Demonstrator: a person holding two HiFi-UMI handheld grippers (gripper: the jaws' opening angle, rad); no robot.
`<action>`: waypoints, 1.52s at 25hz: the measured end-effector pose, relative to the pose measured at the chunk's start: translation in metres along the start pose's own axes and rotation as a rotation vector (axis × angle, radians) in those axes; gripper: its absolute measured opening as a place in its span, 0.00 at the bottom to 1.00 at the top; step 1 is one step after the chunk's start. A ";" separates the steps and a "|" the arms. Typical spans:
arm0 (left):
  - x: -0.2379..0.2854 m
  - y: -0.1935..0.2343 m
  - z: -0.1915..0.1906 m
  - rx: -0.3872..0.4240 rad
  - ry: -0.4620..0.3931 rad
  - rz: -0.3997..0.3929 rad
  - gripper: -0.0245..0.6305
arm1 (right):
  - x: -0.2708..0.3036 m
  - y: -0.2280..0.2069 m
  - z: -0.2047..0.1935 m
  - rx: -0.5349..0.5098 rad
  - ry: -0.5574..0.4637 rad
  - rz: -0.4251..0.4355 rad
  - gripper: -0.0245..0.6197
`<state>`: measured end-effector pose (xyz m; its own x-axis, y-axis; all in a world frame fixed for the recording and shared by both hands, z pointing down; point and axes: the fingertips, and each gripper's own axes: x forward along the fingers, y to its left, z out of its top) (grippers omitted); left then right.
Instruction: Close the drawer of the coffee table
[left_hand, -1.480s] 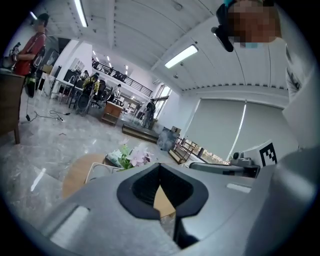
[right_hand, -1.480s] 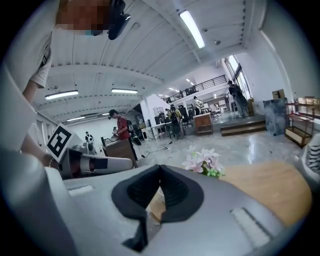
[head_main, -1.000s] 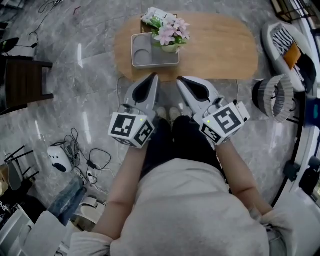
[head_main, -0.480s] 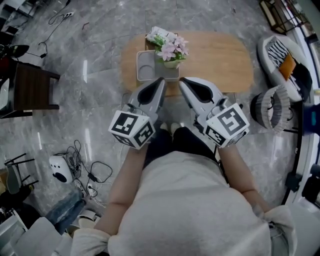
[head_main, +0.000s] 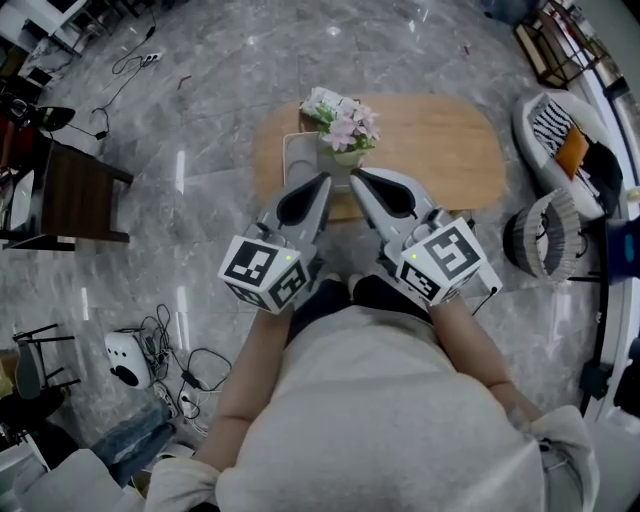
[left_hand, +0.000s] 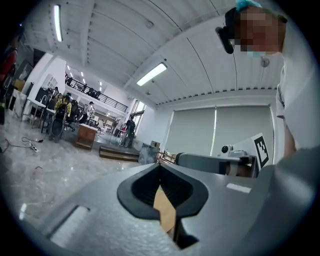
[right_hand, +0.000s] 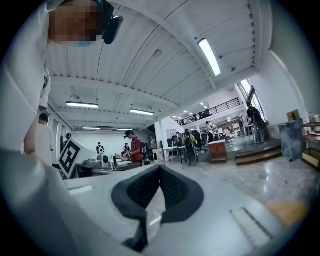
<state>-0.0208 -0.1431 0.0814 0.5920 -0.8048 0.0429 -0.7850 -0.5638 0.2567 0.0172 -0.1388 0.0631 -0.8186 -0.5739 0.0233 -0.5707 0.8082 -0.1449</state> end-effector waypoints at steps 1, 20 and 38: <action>-0.001 0.000 0.002 0.000 -0.007 0.004 0.04 | 0.001 0.003 0.001 -0.006 0.000 0.010 0.04; -0.019 0.000 0.008 -0.020 -0.059 0.046 0.04 | 0.001 0.020 0.005 -0.072 0.008 0.038 0.04; -0.018 -0.005 0.001 -0.049 -0.059 0.022 0.04 | -0.004 0.021 -0.004 -0.109 0.034 0.030 0.04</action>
<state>-0.0278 -0.1258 0.0786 0.5616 -0.8274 -0.0074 -0.7870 -0.5370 0.3037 0.0083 -0.1183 0.0641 -0.8360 -0.5461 0.0540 -0.5482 0.8355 -0.0381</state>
